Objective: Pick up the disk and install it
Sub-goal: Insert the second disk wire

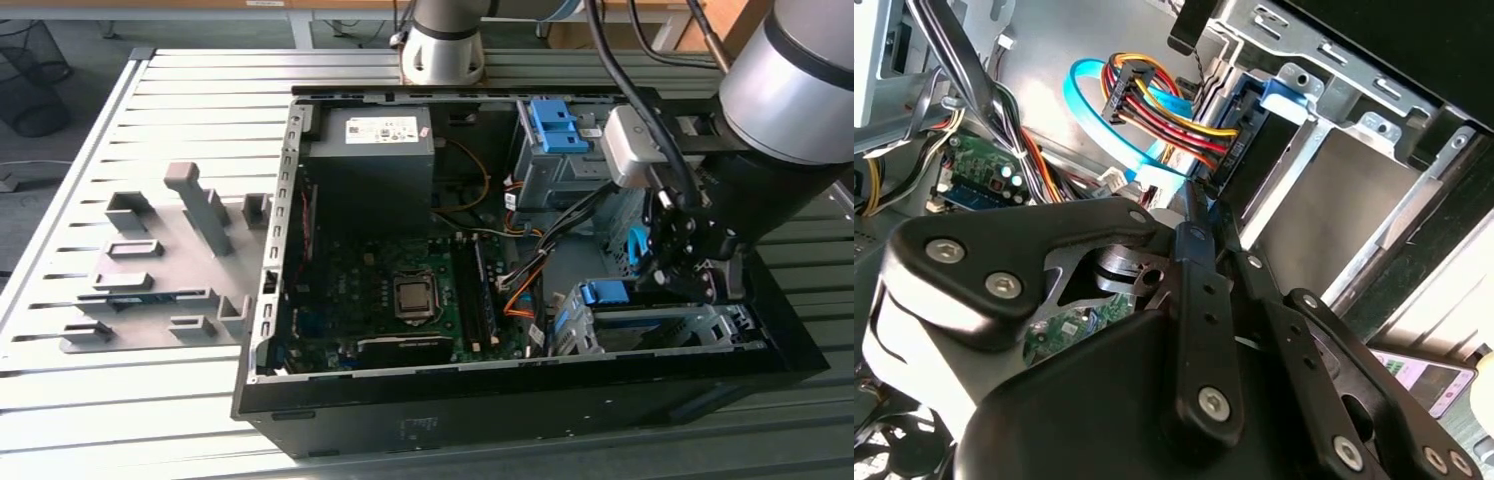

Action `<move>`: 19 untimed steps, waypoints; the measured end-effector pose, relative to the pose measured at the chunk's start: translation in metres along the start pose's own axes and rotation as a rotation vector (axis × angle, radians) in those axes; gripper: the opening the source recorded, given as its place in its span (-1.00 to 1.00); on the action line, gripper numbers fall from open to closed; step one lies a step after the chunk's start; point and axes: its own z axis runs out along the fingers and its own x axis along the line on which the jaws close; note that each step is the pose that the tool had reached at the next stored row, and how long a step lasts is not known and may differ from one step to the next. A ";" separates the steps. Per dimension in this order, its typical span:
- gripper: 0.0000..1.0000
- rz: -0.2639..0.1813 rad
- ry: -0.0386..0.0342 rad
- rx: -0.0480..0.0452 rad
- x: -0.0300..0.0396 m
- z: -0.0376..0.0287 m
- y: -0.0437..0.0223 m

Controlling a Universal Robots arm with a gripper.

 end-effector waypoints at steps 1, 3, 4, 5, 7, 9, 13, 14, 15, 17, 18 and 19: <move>-0.68 0.000 0.0000 0.0000 0.0001 0.0006 0.0000; -0.68 0.000 0.0001 0.0000 0.0002 0.0022 0.0001; -0.68 0.000 0.0004 0.0000 0.0004 0.0030 0.0001; -0.68 0.000 0.0008 0.0000 0.0006 0.0037 0.0002; -0.68 0.000 0.0010 0.0000 0.0007 0.0042 0.0002; -0.68 0.000 0.0004 0.0000 0.0007 0.0046 0.0002; -0.65 0.000 -0.0004 -0.0001 0.0007 0.0050 0.0002; -0.65 0.000 -0.0005 0.0000 0.0007 0.0047 0.0002; -0.53 0.000 -0.0002 0.0000 0.0007 0.0035 0.0001; -0.53 0.000 -0.0001 0.0000 0.0004 -0.0003 -0.0001; -0.53 0.000 0.0000 0.0000 0.0003 -0.0022 -0.0001; -0.53 0.000 0.0001 0.0000 0.0002 -0.0044 -0.0003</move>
